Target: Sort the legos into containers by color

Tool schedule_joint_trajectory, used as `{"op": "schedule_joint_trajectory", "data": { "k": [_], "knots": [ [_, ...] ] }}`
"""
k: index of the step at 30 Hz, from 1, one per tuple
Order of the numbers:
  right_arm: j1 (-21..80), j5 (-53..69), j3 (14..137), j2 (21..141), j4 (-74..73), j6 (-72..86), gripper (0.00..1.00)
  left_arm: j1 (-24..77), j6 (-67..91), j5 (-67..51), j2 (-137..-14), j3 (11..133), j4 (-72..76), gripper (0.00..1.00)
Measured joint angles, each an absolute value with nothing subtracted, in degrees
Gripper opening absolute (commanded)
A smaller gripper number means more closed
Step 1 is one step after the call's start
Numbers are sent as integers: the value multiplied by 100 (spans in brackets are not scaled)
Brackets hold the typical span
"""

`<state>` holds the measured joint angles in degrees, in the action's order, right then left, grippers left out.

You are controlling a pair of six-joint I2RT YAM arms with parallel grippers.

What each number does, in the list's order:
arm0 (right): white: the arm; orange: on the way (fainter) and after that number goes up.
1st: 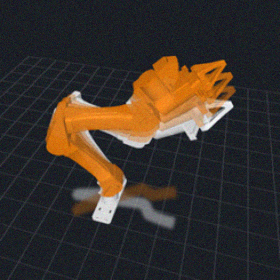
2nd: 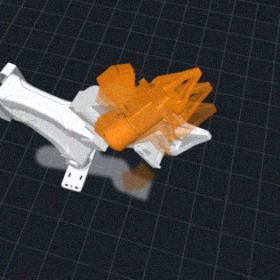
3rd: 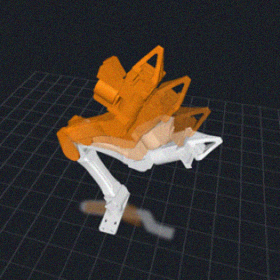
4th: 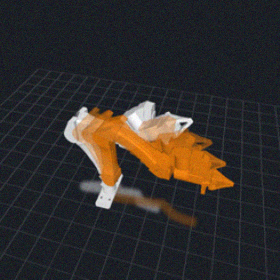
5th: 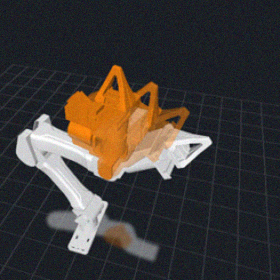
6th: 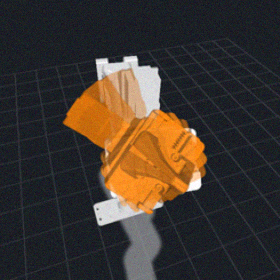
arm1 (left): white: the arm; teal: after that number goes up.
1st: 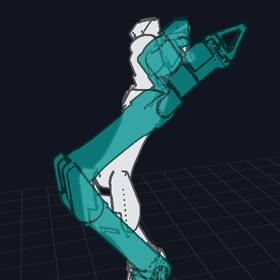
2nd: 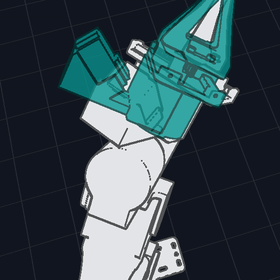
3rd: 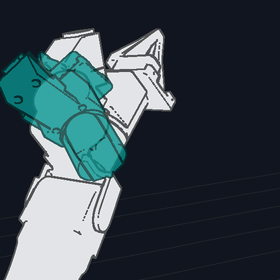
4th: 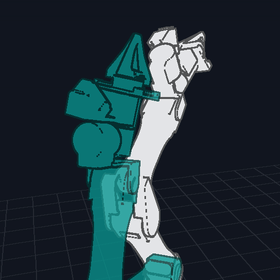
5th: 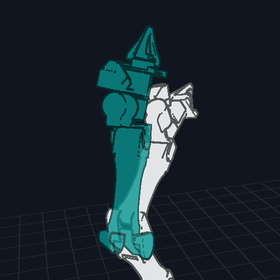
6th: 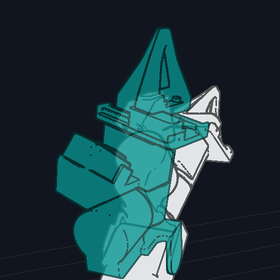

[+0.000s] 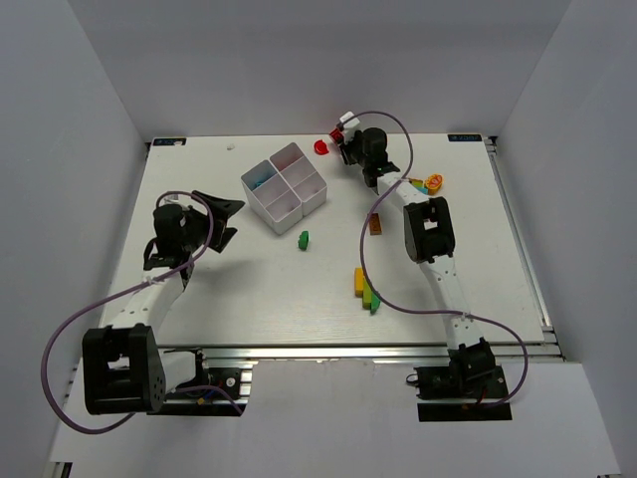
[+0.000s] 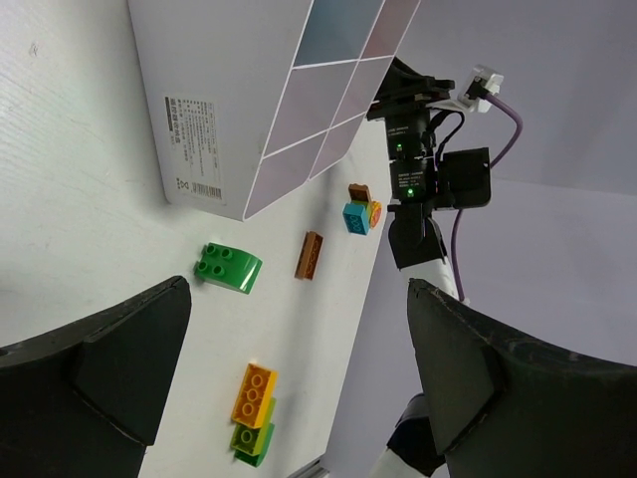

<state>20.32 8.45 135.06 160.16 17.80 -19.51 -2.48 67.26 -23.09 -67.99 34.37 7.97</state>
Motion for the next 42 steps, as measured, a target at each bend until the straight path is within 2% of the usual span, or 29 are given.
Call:
{"op": "schedule_joint_trajectory", "data": {
  "k": [13,36,39,42],
  "knots": [
    [2185,716,13557,16024,1433,-2351,0,-248,6560,-1986,-6241,3542,622,98],
    [2248,307,13566,16031,1343,-2464,0,-248,6534,-1885,-6224,3575,510,98],
    [2246,443,13579,16038,1330,-2508,0,-248,6532,-1885,-6224,3575,510,98],
    [2239,1116,13559,16031,1302,-2646,0,-248,6534,-1885,-6224,3573,515,98]
  ]
}}
